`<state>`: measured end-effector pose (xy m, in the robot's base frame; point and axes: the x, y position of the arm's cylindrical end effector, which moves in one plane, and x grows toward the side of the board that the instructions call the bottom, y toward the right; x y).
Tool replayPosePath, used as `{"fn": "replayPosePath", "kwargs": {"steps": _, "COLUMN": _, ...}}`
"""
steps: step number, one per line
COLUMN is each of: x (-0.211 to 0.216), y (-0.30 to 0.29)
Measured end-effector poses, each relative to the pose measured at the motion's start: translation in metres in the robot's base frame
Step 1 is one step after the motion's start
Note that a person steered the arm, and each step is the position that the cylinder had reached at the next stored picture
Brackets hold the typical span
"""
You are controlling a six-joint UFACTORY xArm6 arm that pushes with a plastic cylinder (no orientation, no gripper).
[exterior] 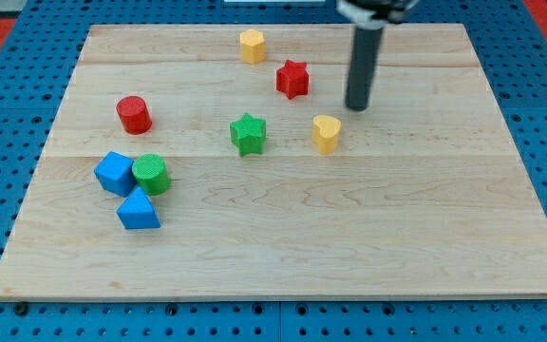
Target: Move the red star slightly to the left
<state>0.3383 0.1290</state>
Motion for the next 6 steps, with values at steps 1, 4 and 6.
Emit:
{"fn": "replayPosePath", "kwargs": {"steps": 1, "x": -0.038, "y": -0.051}}
{"fn": "replayPosePath", "kwargs": {"steps": 4, "x": -0.003, "y": -0.137}}
{"fn": "replayPosePath", "kwargs": {"steps": 6, "x": 0.091, "y": -0.127}}
